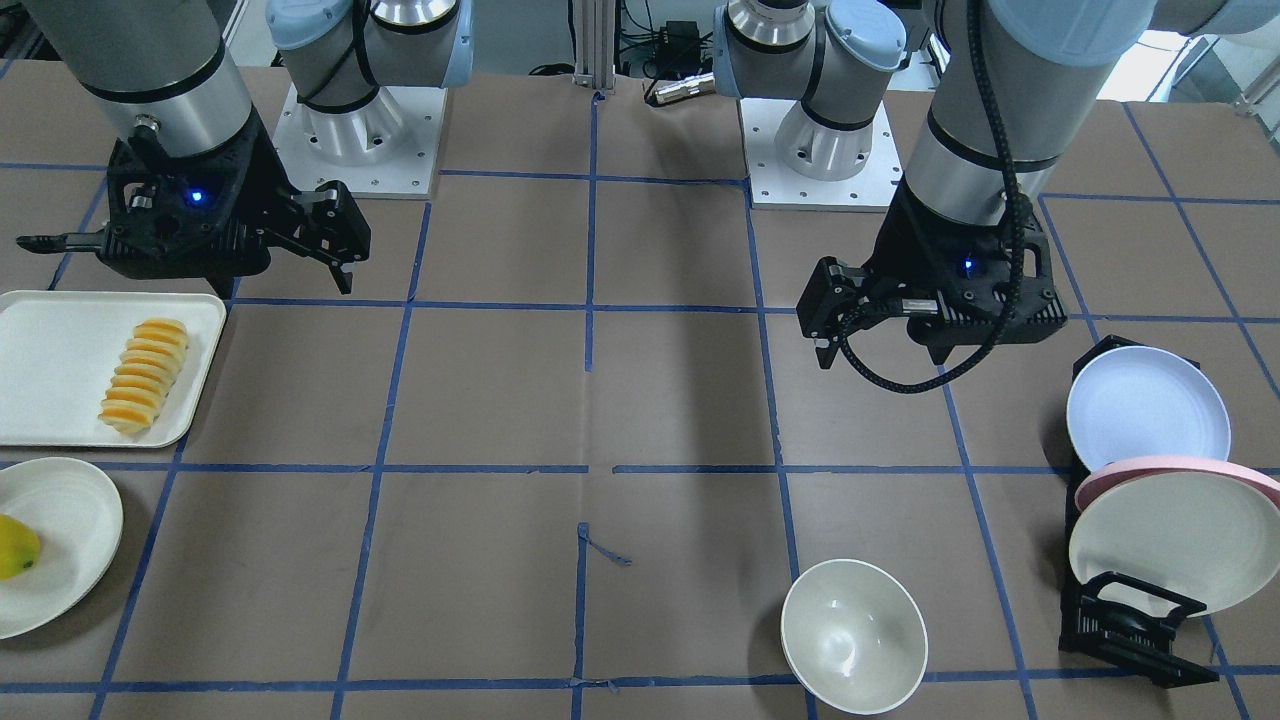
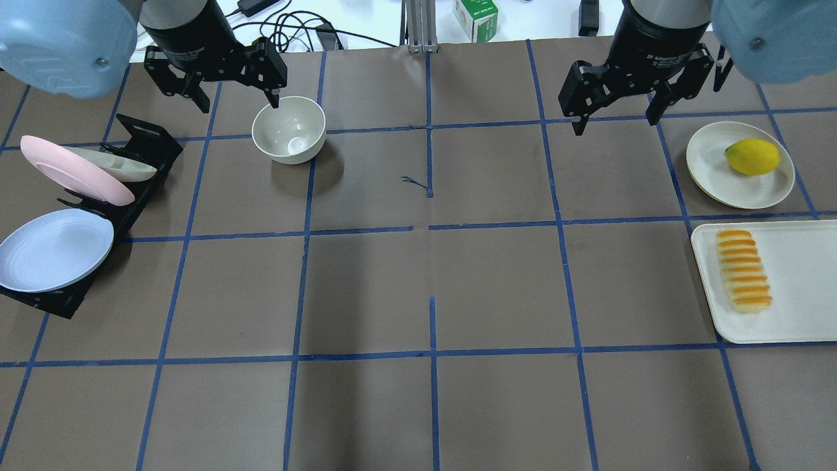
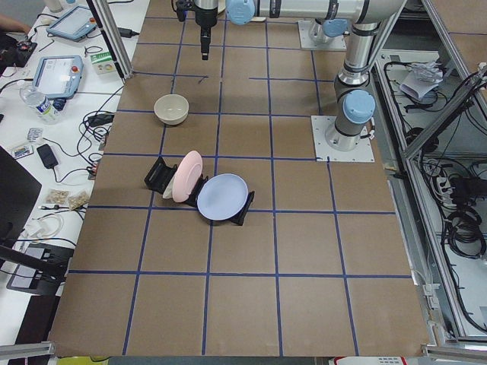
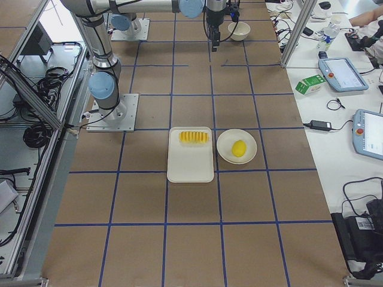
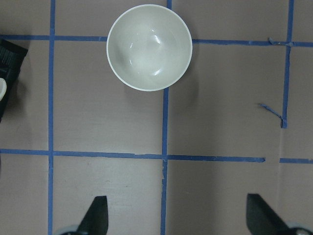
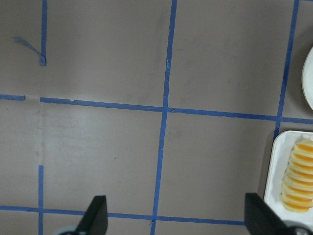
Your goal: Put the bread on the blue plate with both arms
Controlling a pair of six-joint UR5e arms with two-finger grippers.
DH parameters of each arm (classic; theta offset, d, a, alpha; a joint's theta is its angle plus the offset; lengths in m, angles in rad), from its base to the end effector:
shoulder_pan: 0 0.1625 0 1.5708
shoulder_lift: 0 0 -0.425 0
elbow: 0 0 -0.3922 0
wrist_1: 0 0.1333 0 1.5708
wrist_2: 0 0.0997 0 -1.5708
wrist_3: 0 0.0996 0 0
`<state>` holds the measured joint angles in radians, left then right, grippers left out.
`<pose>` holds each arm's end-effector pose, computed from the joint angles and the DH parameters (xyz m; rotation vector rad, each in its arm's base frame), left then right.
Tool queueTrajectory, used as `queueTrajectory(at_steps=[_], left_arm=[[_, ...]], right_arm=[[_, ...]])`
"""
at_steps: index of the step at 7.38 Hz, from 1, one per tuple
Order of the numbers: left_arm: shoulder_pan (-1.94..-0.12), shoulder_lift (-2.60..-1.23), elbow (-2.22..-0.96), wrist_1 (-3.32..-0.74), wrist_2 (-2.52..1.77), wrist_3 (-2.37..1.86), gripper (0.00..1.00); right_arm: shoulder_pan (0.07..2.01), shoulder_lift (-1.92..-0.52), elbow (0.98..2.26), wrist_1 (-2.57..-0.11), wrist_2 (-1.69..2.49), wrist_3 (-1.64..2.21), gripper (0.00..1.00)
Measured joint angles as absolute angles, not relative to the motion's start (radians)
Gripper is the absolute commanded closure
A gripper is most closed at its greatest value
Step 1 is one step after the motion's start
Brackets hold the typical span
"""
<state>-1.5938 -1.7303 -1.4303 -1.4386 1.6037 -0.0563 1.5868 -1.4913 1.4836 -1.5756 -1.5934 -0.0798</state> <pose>-0.1431 -0.5668 0.4870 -0.0546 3.1077 -0.1780 0.1395 -0.5247 0.4909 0.1491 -3.1150 0.0184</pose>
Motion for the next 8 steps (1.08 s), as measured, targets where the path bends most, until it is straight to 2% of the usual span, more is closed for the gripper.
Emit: queueTrajectory(at_steps=[5, 8], left_arm=[[-1.594, -1.71, -1.45, -1.438, 1.592, -0.051, 0.0], [-1.566, -1.695, -1.445, -1.431, 1.595, -0.048, 0.0]], right_arm=[[1.564, -1.469, 1.507, -1.597, -1.592, -0.078, 0.0], [1.343, -1.459, 1.691, -1.736, -1.609, -0.216, 0.0]])
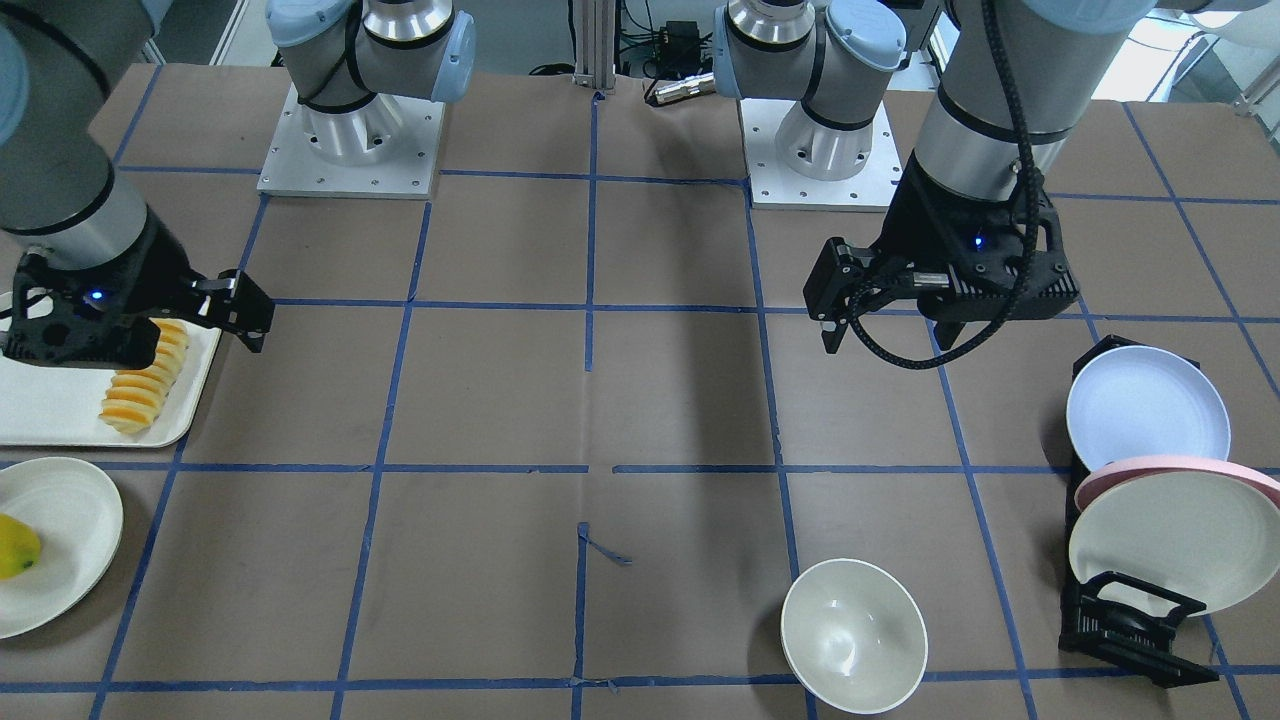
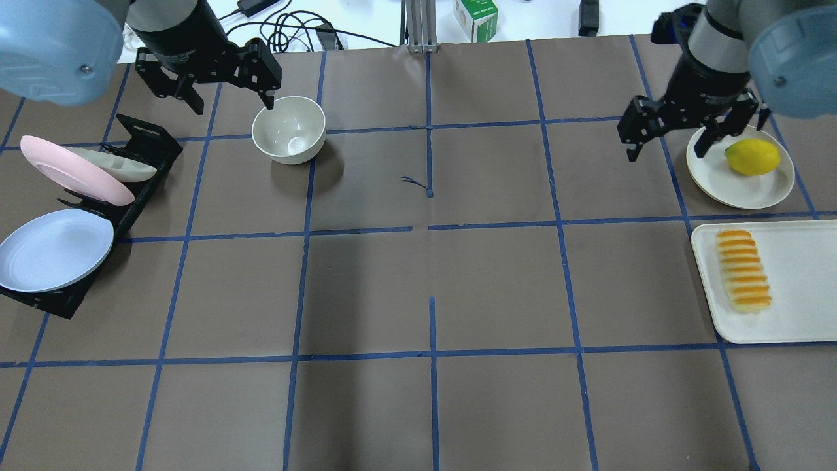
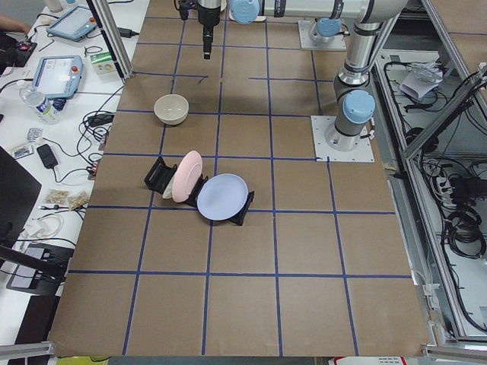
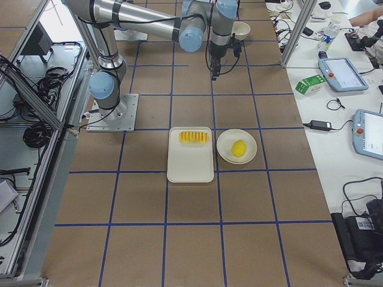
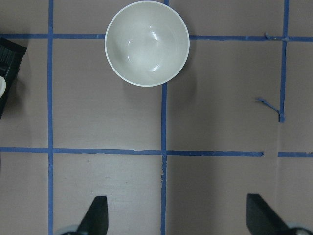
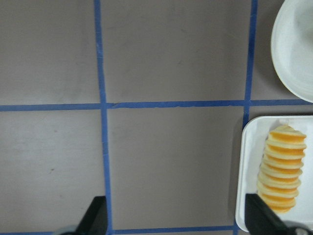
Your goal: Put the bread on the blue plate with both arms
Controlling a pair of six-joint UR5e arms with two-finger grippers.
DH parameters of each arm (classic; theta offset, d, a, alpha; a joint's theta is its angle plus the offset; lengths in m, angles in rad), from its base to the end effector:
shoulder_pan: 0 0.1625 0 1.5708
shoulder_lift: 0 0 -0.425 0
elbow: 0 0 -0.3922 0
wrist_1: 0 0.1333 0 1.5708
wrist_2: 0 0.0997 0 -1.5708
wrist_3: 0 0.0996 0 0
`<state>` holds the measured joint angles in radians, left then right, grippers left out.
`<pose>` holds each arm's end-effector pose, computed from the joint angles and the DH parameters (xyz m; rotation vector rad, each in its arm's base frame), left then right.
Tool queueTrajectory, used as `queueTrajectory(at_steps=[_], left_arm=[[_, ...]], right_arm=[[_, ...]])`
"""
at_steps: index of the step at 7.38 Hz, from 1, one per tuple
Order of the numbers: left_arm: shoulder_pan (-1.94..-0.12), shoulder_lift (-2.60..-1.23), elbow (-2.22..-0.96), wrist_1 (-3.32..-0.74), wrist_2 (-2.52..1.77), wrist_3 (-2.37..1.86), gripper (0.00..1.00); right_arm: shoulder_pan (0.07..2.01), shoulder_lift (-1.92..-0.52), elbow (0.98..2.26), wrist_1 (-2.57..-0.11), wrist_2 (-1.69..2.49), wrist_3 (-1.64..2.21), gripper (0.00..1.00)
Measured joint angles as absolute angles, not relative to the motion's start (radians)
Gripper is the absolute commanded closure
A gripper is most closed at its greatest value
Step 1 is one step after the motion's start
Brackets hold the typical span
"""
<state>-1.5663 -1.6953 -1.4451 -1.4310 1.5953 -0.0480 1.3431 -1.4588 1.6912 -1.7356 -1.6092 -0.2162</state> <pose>-0.1284 -0.5583 0.5001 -0.0844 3.1113 -0.2205 0.0083 -0.5377 0.3885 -0.0159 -3.1168 -0.1160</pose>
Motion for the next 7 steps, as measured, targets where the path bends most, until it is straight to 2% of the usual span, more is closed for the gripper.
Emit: queueTrajectory(at_steps=[3, 7], left_arm=[[-1.38, -1.655, -1.46, -1.374, 1.606, -0.046, 0.0], [-1.006, -1.632, -1.536, -1.396, 1.596, -0.017, 0.0]], right_arm=[[1.18, -1.446, 1.898, -2.011, -1.614, -0.429, 0.0], [1.077, -1.327, 1.963, -2.167, -1.687, -0.554, 0.0]])
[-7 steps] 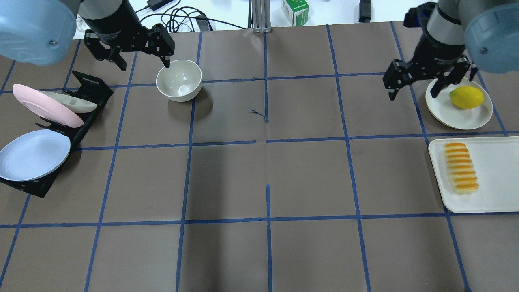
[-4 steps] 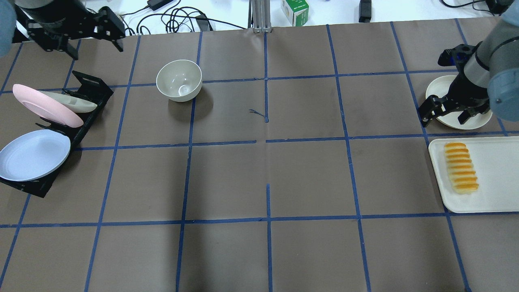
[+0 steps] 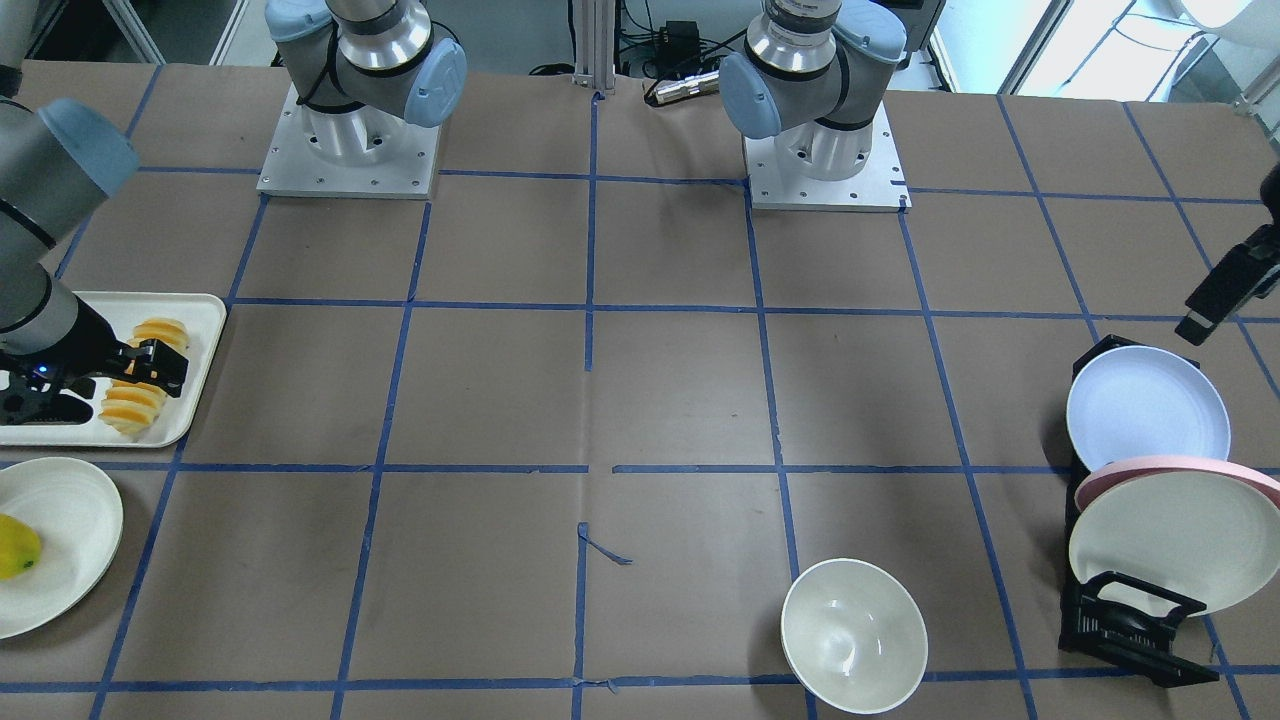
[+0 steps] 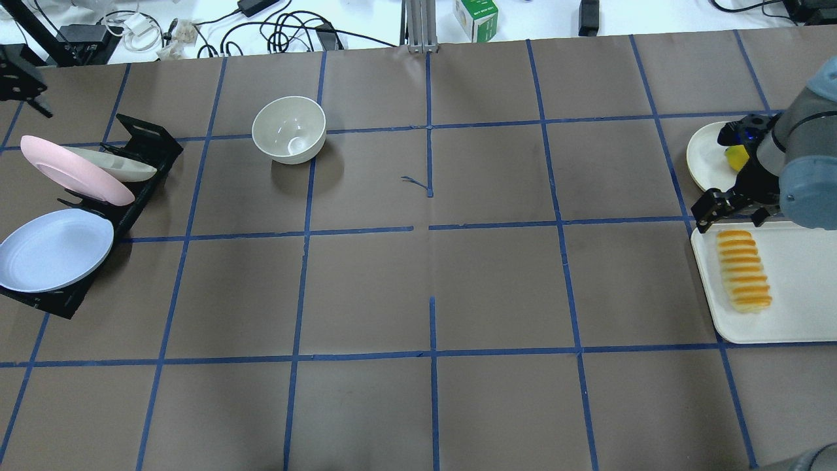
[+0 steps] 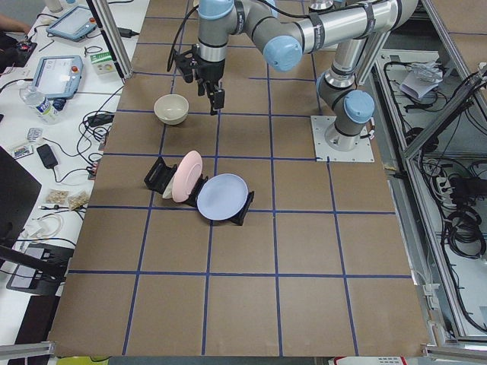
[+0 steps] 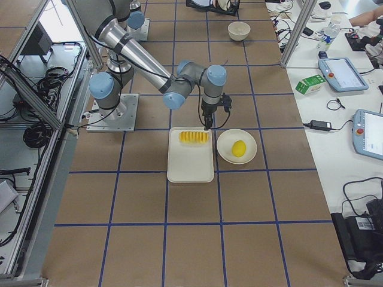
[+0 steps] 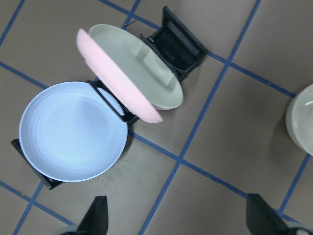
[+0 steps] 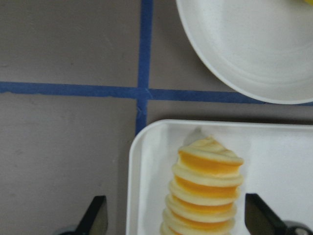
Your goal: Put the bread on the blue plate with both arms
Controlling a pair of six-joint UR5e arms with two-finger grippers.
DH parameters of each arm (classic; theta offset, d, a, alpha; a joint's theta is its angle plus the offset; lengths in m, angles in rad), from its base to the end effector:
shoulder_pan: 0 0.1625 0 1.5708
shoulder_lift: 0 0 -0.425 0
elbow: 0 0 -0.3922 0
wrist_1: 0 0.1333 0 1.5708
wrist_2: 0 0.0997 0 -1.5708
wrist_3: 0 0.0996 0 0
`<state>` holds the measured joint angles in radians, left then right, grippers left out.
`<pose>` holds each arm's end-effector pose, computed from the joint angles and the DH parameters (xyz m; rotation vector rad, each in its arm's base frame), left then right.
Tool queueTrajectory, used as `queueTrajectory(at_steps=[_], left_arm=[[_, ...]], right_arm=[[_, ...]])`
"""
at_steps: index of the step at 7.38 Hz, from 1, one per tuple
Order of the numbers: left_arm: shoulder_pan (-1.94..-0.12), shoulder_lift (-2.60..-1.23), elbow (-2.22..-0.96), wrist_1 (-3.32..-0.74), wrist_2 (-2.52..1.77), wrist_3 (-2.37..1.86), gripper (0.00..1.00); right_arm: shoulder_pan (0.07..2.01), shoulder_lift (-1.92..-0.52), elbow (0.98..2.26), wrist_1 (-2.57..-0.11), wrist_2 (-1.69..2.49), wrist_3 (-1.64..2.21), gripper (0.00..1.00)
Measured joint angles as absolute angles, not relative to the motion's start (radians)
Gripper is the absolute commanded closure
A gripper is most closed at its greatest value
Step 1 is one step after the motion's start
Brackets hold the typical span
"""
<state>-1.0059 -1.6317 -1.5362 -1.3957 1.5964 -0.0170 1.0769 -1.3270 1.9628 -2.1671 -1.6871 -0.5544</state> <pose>0.1740 -0.5187 0.4927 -0.8834 2.9398 -0.2096 -0.1364 -0.5102 0.2392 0.0960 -3.0559 -0.1414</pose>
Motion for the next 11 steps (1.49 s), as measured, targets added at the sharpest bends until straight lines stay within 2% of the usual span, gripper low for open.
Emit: queueTrajectory(at_steps=[3, 7, 8, 9, 10, 11], left_arm=[[-0.75, -1.69, -1.592, -1.378, 1.593, 0.064, 0.0], [-0.668, -1.836, -1.718, -1.127, 1.589, 0.061, 0.0], [-0.664, -1.881, -1.723, -1.108, 1.588, 0.057, 0.03], [-0.662, -1.92, -1.72, -1.081, 1.588, 0.058, 0.09], [-0.66, -1.952, -1.718, -1.051, 1.587, 0.06, 0.2], [-0.659, -1.971, -1.717, -1.035, 1.586, 0.062, 0.51]], right_arm=[[1.022, -1.29, 1.976, -2.193, -1.715, -0.617, 0.0], [1.014, -1.263, 1.994, -2.197, -1.713, -0.624, 0.0], [1.014, -1.263, 1.994, -2.198, -1.712, -0.625, 0.0], [1.014, -1.263, 1.995, -2.198, -1.712, -0.626, 0.0], [1.014, -1.262, 1.995, -2.198, -1.711, -0.627, 0.0], [1.014, -1.262, 1.995, -2.199, -1.712, -0.627, 0.0]])
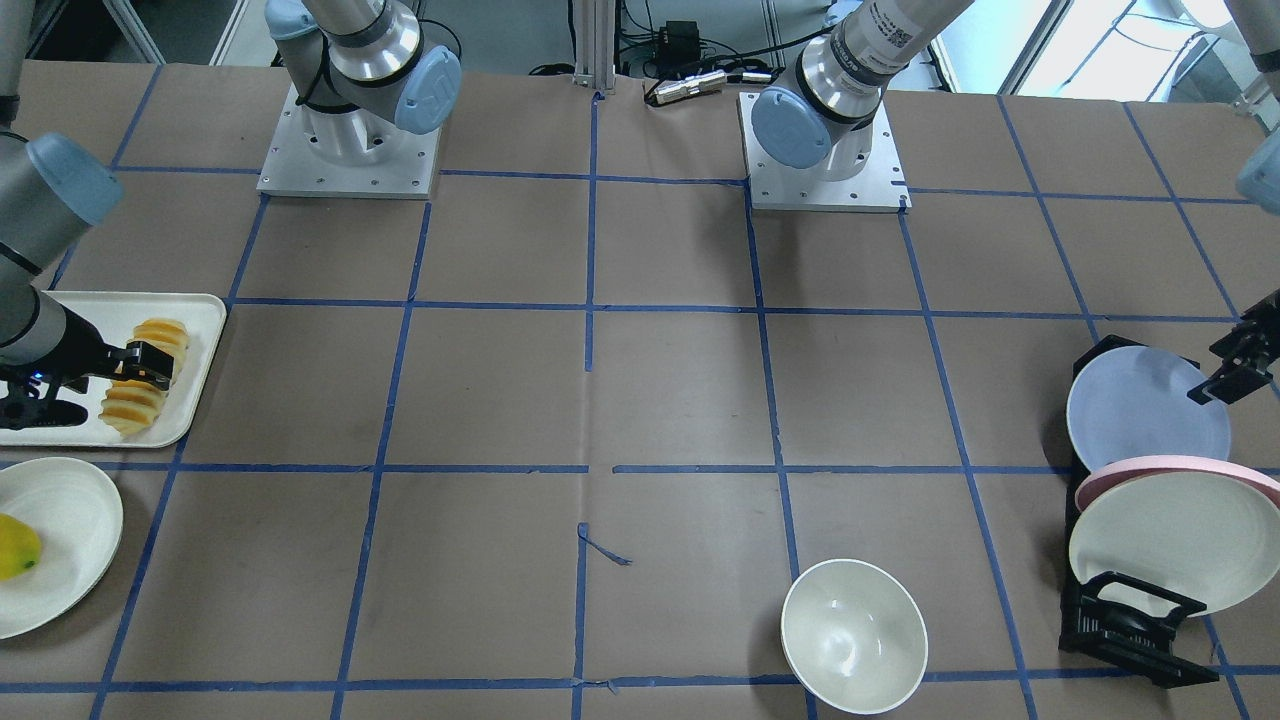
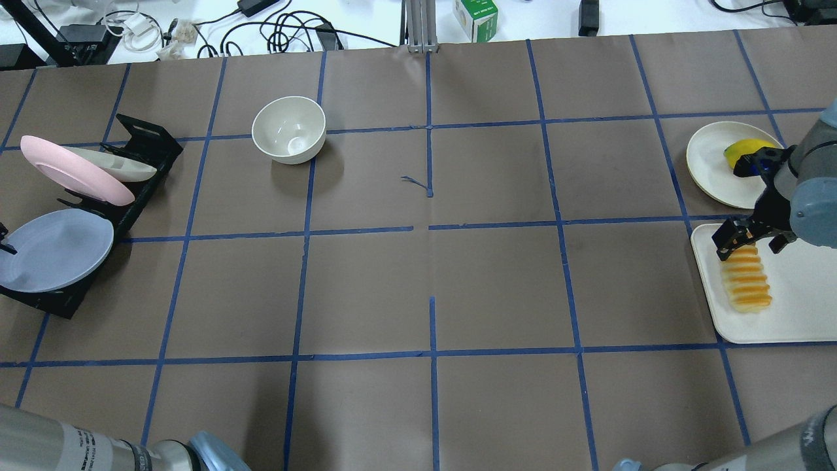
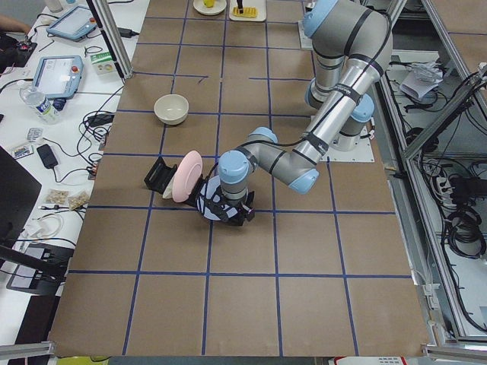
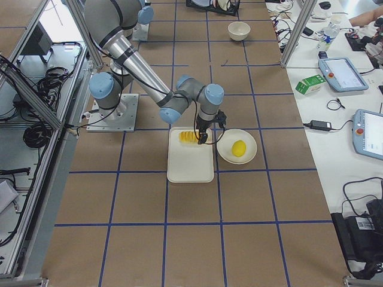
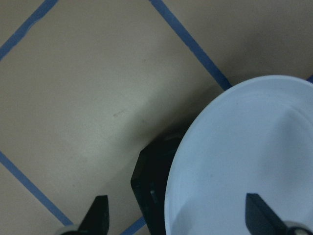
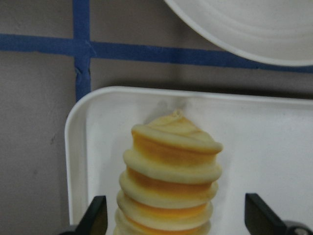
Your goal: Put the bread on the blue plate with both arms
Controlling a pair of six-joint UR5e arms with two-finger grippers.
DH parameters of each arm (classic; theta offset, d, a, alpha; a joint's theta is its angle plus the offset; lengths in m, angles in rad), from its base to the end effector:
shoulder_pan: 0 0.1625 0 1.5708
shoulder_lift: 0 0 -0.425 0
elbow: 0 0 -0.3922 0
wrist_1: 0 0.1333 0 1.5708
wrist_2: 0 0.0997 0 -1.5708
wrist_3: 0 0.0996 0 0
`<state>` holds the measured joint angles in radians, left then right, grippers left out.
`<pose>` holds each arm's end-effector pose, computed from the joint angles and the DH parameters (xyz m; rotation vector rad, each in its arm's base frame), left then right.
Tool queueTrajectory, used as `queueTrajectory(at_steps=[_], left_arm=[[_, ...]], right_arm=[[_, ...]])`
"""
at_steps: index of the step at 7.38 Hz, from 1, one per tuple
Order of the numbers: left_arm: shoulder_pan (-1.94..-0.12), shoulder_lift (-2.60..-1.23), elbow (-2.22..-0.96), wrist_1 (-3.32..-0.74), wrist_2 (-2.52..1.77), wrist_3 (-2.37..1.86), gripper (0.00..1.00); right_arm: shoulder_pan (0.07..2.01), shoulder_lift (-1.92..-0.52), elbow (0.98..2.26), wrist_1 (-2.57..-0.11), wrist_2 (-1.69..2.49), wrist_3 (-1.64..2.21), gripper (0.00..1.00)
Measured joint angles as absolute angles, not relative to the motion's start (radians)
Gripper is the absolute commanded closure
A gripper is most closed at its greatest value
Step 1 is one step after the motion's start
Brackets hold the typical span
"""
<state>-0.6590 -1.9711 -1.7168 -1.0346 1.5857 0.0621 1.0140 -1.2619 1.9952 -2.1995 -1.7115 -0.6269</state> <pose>0.3932 -0.4713 0.2495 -1.2913 2.8546 0.0249 -0.1679 -0.4956 0.1964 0.1190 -3.0704 -0.2543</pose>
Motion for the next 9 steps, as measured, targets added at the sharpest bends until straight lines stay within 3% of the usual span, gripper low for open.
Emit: queueTrajectory(at_steps=[1, 2, 3, 4, 7, 9], left_arm=[[-0.658, -1.977, -1.717, -1.031, 1.585, 0.064, 0.73], [-0.656, -1.982, -1.718, -1.033, 1.585, 0.066, 0.81], [-0.653, -1.985, -1.718, -1.036, 1.587, 0.069, 0.83], [-0.652, -1.98, -1.72, -1.041, 1.589, 0.071, 1.0], [-0.652, -1.964, -1.716, -1.116, 1.593, 0.079, 1.0], [-0.651, -1.955, -1.715, -1.142, 1.594, 0.083, 1.0]], right_arm=[[1.014, -1.262, 1.994, -2.2, -1.711, -0.626, 0.0], [1.014, -1.26, 1.993, -2.201, -1.71, -0.624, 0.0], [1.014, -1.256, 1.994, -2.2, -1.709, -0.624, 0.0], [1.014, -1.246, 1.995, -2.199, -1.709, -0.626, 0.0], [1.014, -1.234, 2.009, -2.188, -1.719, -0.621, 0.0], [1.014, -1.235, 2.03, -2.196, -1.72, -0.622, 0.71]])
